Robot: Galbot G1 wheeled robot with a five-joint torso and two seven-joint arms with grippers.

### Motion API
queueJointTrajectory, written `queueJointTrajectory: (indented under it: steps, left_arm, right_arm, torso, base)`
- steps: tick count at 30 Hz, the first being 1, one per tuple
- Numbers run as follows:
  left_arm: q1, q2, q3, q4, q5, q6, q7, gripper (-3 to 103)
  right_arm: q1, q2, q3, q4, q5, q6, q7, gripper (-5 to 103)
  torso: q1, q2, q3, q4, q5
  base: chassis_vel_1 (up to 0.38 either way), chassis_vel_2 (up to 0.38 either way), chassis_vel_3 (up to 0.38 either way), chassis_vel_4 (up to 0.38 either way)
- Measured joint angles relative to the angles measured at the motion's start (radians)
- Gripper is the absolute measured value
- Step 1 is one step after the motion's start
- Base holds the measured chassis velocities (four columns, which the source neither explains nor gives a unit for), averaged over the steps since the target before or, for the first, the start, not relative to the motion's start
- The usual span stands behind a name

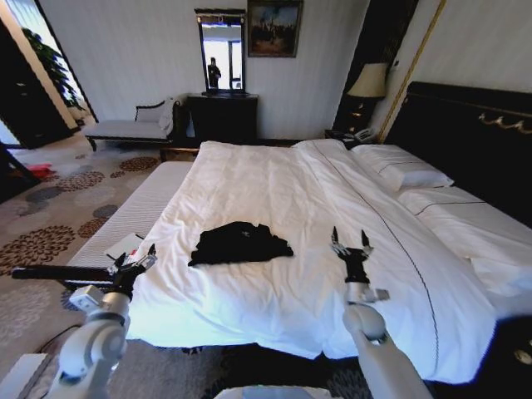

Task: Fold the clothes on the bed.

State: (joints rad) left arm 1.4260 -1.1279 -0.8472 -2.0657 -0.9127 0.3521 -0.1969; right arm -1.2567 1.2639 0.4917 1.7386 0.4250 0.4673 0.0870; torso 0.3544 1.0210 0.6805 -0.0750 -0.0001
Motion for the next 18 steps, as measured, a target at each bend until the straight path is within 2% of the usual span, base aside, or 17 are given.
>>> queueJointTrajectory:
  steps: [1,4,6,7,8,9,11,14,18]
  left_arm:
    - [0.000,0.000,0.000,0.000,0.000,0.000,0.000,100]
    - [-0.114,0.046,0.048,0.097,-0.100,0.056,0.000,100]
    - [-0.222,0.074,0.111,0.193,-0.169,0.098,0.009,100]
    - [-0.222,0.074,0.111,0.193,-0.169,0.098,0.009,100]
    - [-0.276,0.085,0.149,0.241,-0.194,0.111,0.014,100]
    - [-0.316,0.092,0.186,0.280,-0.216,0.130,0.016,100]
    - [-0.350,0.095,0.218,0.312,-0.238,0.148,0.016,100]
    - [-0.466,0.099,0.332,0.419,-0.319,0.204,0.005,100]
    - [-0.557,0.084,0.394,0.480,-0.378,0.232,-0.012,100]
  right_arm:
    - [0.000,0.000,0.000,0.000,0.000,0.000,0.000,100]
    - [0.020,0.003,-0.012,-0.038,-0.003,-0.001,0.001,100]
    - [0.034,0.004,-0.018,-0.065,-0.003,-0.004,0.006,100]
    - [0.034,0.004,-0.018,-0.065,-0.003,-0.004,0.006,100]
    - [0.039,0.003,-0.019,-0.074,-0.002,-0.006,0.007,100]
    - [0.043,0.001,-0.020,-0.082,-0.002,-0.007,0.008,100]
    - [0.047,-0.002,-0.020,-0.090,-0.002,-0.008,0.008,100]
    - [0.059,0.000,-0.017,-0.106,-0.004,-0.008,0.010,100]
    - [0.054,0.006,-0.013,-0.103,-0.007,-0.008,0.013,100]
  torso:
    - [0.000,0.000,0.000,0.0000,0.0000]
    - [0.000,0.000,0.000,-0.0012,0.0000]
    - [0.000,0.000,0.000,0.0001,-0.0001]
    - [0.000,0.000,0.000,0.0001,-0.0001]
    - [0.000,0.000,0.000,-0.0007,0.0004]
    - [0.000,0.000,0.000,-0.0005,0.0004]
    - [0.000,0.000,0.000,-0.0005,-0.0003]
    - [0.000,0.000,0.000,-0.0004,0.0002]
    - [0.000,0.000,0.000,-0.0005,0.0003]
  base:
    - [0.000,0.000,0.000,0.000]
    - [0.000,0.000,0.000,0.000]
    - [0.000,0.000,0.000,0.000]
    - [0.000,0.000,0.000,0.000]
    - [0.000,0.000,0.000,0.000]
    - [0.000,0.000,0.000,0.000]
    - [0.000,0.000,0.000,0.000]
    - [0.000,0.000,0.000,0.000]
    - [0.000,0.000,0.000,0.000]
